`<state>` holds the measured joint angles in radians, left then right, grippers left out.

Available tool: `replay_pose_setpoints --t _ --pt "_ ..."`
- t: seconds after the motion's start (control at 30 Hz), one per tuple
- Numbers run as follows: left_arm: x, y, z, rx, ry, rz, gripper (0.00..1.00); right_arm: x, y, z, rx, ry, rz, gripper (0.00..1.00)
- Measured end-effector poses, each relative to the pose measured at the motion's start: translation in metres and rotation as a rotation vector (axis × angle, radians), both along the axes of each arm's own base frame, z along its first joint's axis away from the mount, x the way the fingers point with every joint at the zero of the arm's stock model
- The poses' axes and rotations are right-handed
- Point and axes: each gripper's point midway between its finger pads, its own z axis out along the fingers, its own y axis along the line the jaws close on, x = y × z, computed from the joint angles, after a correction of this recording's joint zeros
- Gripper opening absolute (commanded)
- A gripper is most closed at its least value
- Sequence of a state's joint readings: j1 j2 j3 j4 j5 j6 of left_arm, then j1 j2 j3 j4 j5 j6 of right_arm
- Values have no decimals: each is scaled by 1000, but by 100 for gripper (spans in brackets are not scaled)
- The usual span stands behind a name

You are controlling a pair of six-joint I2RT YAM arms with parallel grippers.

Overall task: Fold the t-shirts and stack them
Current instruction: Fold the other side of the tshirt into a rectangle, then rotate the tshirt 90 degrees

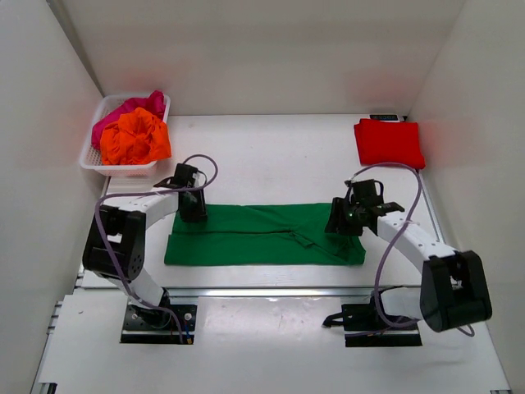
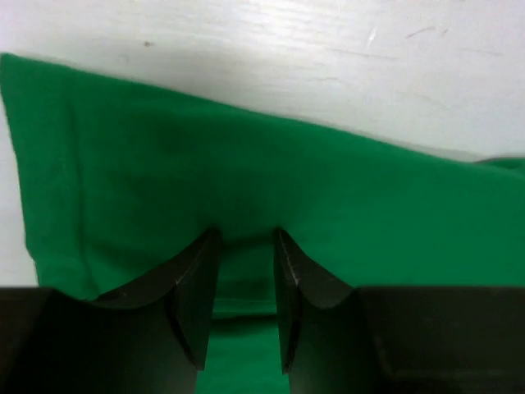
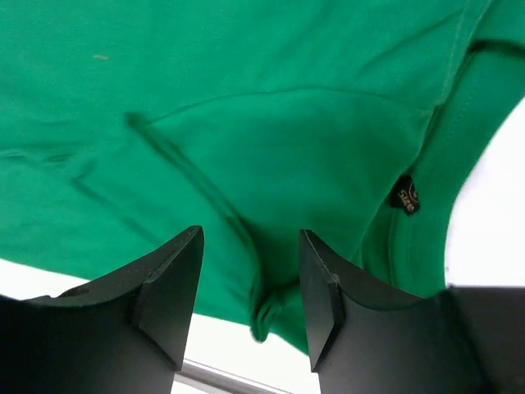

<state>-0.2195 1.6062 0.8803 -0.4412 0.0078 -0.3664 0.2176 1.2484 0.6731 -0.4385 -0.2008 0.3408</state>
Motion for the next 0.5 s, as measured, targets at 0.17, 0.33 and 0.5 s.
replay_pose_setpoints --t 0.17,0.33,0.5 --pt "-2 -11 -3 19 41 -33 40 6 -5 -30 -31 141 -18 47" --pt "-12 -24 -5 27 84 -74 37 82 1 -28 -60 125 -10 48" --pt "-33 -52 -6 6 125 -159 35 187 27 -21 -66 57 54 48"
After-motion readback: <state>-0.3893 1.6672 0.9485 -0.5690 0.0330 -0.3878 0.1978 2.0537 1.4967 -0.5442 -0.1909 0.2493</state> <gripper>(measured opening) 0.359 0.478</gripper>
